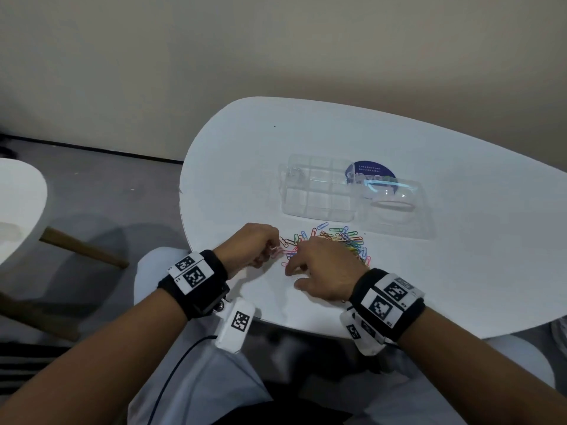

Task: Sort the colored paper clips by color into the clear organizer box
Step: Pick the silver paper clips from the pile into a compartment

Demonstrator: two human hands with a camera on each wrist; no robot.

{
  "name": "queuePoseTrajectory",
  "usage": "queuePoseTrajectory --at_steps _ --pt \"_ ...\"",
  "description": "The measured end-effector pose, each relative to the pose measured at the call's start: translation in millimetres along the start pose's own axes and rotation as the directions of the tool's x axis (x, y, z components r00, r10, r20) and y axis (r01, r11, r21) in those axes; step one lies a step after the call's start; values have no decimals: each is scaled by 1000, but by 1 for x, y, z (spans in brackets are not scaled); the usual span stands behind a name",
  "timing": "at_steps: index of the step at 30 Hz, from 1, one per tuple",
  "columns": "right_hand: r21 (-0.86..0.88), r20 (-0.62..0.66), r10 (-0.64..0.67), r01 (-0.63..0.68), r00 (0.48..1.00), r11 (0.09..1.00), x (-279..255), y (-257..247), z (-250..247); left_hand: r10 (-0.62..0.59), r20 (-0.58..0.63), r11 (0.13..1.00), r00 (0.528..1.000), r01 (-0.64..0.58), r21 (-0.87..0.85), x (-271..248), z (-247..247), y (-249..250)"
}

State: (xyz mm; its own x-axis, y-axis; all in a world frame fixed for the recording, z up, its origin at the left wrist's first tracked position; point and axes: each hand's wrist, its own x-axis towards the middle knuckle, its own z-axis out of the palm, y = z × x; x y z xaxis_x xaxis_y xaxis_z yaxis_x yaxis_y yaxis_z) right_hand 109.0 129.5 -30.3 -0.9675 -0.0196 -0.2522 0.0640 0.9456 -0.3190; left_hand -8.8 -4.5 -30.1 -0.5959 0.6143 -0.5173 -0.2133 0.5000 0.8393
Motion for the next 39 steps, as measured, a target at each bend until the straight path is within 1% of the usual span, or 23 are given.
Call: queuePoseTrajectory --at_steps 2,3,5,7,13,16,20,24,26,27,29,31,33,36,39 --pt "59 -12 8 -7 1000 998 -2 2 -2 -59 42 975 997 67 -214 0 -1 0" --pt "74 -22 23 -21 999 997 -3 5 -3 -76 52 957 996 88 -276 1 -2 -1" --pt "78 -32 66 -63 997 995 -4 11 -5 -88 51 942 995 99 -321 3 -4 -4" --pt "83 -37 99 -96 994 992 -5 14 -6 -75 34 951 997 81 -298 3 -2 -6" --pt "37 -49 86 -85 995 996 -2 12 -3 -66 35 994 997 69 -87 -5 8 -5" --pt "59 -55 95 -92 994 994 -2 10 -5 -49 -2 999 999 49 7 -8 11 -6" --pt "63 -31 76 -74 997 995 2 7 -6 -55 -48 998 997 55 -10 -7 11 -13" --pt "68 -1 82 -82 997 994 5 5 -6 -31 -52 999 998 32 15 -5 13 -16" --pt "122 -2 120 -119 993 985 4 8 -8 17 -48 997 999 -14 73 -4 14 -18" --pt "158 -14 150 -146 989 977 2 12 -11 57 -39 990 998 -52 129 -4 14 -19" --pt "224 -47 208 -192 977 956 -3 21 -18 137 -9 949 991 -128 287 -4 14 -22" --pt "238 -77 232 -208 970 949 -12 29 -23 186 8 884 982 -171 434 -5 17 -22" --pt "207 -56 213 -198 975 958 -22 31 -24 193 2 830 981 -164 534 -4 22 -21" --pt "147 39 157 -161 987 976 -30 22 -17 182 -18 766 983 -130 629 -2 28 -22" --pt "99 46 148 -152 988 983 -29 16 -8 194 -27 713 981 -122 691 -1 31 -21"
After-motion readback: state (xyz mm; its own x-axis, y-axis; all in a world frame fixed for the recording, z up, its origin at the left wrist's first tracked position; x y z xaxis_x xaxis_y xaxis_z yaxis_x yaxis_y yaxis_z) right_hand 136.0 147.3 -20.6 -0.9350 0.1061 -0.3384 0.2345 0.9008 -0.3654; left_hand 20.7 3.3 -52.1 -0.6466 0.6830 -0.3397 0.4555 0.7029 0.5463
